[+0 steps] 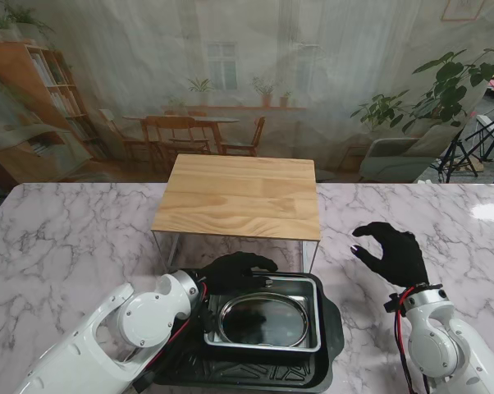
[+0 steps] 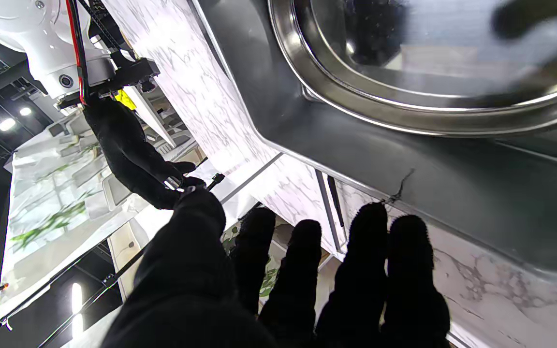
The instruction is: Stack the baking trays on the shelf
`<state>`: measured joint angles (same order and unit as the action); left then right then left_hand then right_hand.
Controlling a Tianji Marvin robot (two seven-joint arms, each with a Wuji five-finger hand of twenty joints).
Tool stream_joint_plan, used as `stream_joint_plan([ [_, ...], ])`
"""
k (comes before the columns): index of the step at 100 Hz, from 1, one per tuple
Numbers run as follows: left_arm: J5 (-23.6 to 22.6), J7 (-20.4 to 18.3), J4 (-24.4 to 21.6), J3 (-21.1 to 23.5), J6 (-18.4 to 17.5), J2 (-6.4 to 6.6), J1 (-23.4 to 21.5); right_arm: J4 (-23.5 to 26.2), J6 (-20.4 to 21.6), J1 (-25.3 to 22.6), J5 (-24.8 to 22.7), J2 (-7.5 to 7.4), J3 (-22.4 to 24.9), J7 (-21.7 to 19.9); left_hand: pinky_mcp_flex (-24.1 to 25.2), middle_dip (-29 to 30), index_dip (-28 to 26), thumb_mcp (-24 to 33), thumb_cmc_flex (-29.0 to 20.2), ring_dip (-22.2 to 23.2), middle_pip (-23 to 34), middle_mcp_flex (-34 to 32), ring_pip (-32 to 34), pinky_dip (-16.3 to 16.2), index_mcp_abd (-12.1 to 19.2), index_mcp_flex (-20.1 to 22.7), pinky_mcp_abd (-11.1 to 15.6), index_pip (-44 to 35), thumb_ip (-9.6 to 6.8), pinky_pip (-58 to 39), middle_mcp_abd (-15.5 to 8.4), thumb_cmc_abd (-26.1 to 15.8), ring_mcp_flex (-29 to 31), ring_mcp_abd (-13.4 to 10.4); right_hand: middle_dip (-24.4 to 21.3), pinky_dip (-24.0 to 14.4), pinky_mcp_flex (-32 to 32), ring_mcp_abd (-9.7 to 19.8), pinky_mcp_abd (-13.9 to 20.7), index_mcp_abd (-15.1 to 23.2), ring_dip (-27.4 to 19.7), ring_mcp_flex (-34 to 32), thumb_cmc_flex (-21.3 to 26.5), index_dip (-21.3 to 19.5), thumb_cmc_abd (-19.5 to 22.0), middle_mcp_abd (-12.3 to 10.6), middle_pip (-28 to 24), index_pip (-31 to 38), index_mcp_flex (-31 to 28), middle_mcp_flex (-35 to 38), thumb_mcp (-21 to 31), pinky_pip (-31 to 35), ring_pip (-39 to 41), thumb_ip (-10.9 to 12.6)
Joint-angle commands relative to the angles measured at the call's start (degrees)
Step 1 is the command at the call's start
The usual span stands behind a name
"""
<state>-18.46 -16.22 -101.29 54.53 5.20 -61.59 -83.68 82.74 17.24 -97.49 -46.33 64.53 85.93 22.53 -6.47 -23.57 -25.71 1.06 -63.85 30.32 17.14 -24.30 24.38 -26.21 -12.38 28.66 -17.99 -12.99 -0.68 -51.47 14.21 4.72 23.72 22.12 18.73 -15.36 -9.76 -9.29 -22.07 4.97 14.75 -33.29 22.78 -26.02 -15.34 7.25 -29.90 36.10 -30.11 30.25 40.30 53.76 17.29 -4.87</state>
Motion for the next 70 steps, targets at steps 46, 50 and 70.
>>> stream_joint_plan([
  [46, -0.64, -0.06, -7.92, 9.36, -5.91, 0.51, -7.12, 0.03, 0.4, -0.47, 0.11, 0.16, 0.33, 0.37, 1.5, 0.25, -3.71, -1.3, 0.6, -0.76, -2.07, -1.11, -2.15, -0.57, -0.26, 0.97, 1.76, 0.92, -1.07, 0.47, 0.49, -2.99, -1.37, -0.93, 0.12, -1.0, 1.18, 0.91, 1.17, 0.01, -0.25, 2.1, -0.02, -0.53, 2.01, -0.27, -0.34, -0.82, 1.56, -1.91, -1.5, -1.09, -2.11, 1.14],
  [50, -0.88, 0.02, -8.58, 10.44, -6.93, 0.56, -7.93, 0.06, 0.41, -0.51, 0.13, 0.18, 0.36, 0.43, 1.49, 0.27, -3.71, -1.37, 0.74, -0.82, -2.13, -1.11, -2.21, -0.59, -0.3, 1.06, 1.75, 1.04, -1.02, 0.51, 0.53, -3.04, -1.42, -0.9, 0.13, -1.02, 1.15, 0.88, 1.24, -0.02, -0.24, 2.08, -0.04, -0.53, 2.01, -0.28, -0.36, -0.82, 1.57, -1.88, -1.51, -1.07, -2.09, 1.14],
  [70, -1.62, 1.75, -10.8, 15.88, -12.58, 0.44, -11.02, 0.19, 0.46, -0.71, 0.12, 0.22, 0.52, 0.67, 0.31, 0.19, -4.22, -1.31, 0.73, -0.83, -2.16, -1.45, -1.87, -0.6, -0.18, 1.37, 2.42, 1.15, -0.95, 0.35, 0.74, -3.21, -0.73, -0.94, 0.14, -1.11, 1.14, 0.86, 1.25, -0.04, -0.23, 2.13, -0.07, -0.54, 1.96, -0.23, -0.38, -0.82, 1.61, -1.9, -1.43, -1.03, -2.07, 1.17],
])
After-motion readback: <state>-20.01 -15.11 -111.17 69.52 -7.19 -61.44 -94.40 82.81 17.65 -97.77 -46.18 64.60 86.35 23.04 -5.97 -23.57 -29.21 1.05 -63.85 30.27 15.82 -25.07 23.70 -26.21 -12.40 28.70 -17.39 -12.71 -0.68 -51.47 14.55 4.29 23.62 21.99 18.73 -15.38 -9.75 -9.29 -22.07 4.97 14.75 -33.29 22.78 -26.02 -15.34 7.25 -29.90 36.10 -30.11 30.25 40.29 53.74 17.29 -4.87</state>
